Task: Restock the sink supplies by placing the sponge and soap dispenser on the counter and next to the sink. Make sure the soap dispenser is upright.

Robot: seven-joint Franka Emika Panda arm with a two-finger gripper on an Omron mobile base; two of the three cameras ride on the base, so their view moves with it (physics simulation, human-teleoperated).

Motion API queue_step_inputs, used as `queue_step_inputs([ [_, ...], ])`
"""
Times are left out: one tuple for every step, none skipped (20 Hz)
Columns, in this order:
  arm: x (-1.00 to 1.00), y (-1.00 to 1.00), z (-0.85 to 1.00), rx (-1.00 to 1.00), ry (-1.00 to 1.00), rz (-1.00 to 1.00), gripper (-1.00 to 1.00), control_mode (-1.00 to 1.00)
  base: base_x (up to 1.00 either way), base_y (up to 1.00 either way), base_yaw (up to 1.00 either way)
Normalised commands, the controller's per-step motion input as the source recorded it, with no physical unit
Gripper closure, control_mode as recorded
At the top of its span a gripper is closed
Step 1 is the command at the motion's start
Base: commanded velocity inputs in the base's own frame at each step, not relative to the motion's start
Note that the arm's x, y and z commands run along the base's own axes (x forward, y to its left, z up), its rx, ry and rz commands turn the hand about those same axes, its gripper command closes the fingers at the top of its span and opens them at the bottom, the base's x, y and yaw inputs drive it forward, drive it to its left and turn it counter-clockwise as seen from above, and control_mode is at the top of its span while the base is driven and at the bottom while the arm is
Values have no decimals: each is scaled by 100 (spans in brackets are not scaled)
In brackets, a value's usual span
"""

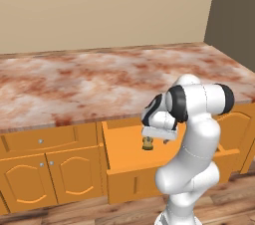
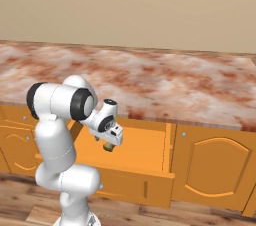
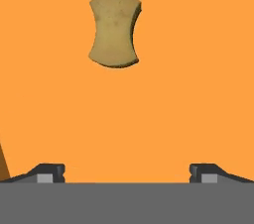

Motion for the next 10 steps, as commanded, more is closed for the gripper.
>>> queue_step_inputs([
  [25,6,-16,-7,0,0,-100,-100,0,0,0],
  [24,10,-14,-9,0,0,-100,-100,0,0,0],
  [26,11,-6,-8,0,0,-100,-100,0,0,0],
  [26,16,-6,-8,0,0,-100,-100,0,0,0],
  [33,19,-5,-8,0,0,-100,-100,0,0,0],
  [34,18,-6,-6,0,0,-100,-100,0,0,0],
  [37,15,-6,-3,0,0,-100,-100,0,0,0],
  [43,11,-7,-3,0,0,-100,-100,0,0,0],
  [44,9,-11,-3,0,0,-100,-100,0,0,0],
  [44,2,-19,-3,0,0,-100,-100,0,0,0],
])
